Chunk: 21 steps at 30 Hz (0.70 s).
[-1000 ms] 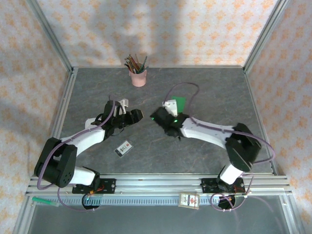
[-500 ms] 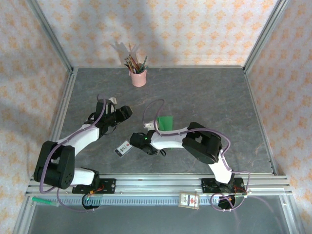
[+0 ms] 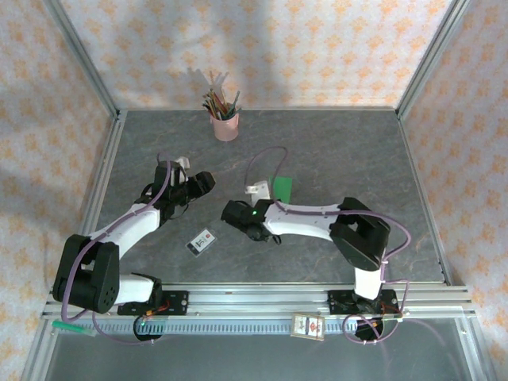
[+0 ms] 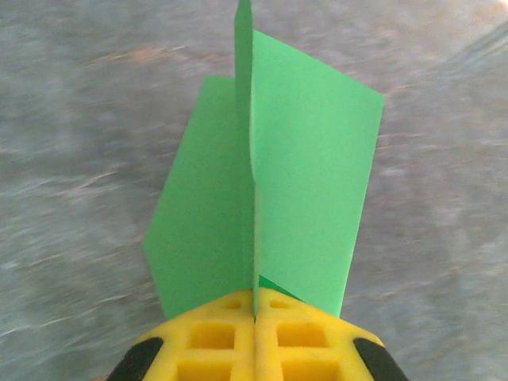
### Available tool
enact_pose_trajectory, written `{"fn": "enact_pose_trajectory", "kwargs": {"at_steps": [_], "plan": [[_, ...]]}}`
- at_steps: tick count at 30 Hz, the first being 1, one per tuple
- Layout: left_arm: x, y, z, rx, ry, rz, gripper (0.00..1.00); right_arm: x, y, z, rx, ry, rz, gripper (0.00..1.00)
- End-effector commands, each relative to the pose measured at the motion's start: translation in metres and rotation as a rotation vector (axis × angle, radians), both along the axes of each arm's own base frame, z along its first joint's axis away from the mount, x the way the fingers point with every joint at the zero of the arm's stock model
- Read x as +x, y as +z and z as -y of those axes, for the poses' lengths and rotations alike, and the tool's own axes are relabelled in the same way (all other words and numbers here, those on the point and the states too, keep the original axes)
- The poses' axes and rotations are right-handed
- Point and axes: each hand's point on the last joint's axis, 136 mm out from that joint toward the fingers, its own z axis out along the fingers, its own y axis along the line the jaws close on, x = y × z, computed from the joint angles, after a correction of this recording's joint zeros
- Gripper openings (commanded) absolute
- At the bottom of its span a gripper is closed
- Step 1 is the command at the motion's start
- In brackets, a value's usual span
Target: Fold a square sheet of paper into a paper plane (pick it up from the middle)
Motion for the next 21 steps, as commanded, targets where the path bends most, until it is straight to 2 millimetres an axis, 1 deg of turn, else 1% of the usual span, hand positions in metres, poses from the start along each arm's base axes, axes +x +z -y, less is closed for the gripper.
{"fn": "enact_pose_trajectory", "kwargs": {"at_steps": [1, 3, 4, 6, 8, 10, 11, 15, 17, 21], "plan": [[-0.002, -0.001, -0.004, 0.027, 0.003, -0.004, 0.65, 0.005, 0.030, 0.040, -0.232, -0.035, 0.088, 0.00], [-0.001, -0.003, -0.006, 0.042, 0.012, -0.007, 0.65, 0.008, 0.040, 0.048, -0.309, -0.051, 0.118, 0.00], [-0.001, -0.004, -0.009, 0.051, 0.020, -0.009, 0.65, 0.010, 0.041, 0.049, -0.341, -0.051, 0.126, 0.00], [-0.001, -0.008, -0.012, 0.069, 0.030, -0.015, 0.65, 0.011, 0.035, 0.045, -0.395, -0.046, 0.119, 0.00], [0.000, -0.012, -0.014, 0.085, 0.037, -0.024, 0.65, 0.009, 0.021, 0.037, -0.451, -0.025, 0.106, 0.00], [0.000, -0.016, -0.018, 0.103, 0.046, -0.034, 0.65, 0.006, 0.006, 0.025, -0.481, 0.001, 0.092, 0.00], [0.001, -0.018, -0.020, 0.107, 0.050, -0.038, 0.65, 0.004, -0.002, 0.015, -0.480, 0.019, 0.082, 0.00], [0.005, -0.021, -0.028, 0.110, 0.074, -0.045, 0.65, -0.004, -0.027, -0.019, -0.429, 0.083, 0.037, 0.00], [0.007, -0.021, -0.031, 0.102, 0.087, -0.045, 0.65, -0.008, -0.036, -0.035, -0.396, 0.108, 0.019, 0.00], [0.011, -0.014, -0.032, 0.087, 0.094, -0.028, 0.65, -0.014, -0.053, -0.068, -0.312, 0.155, -0.020, 0.00]]}}
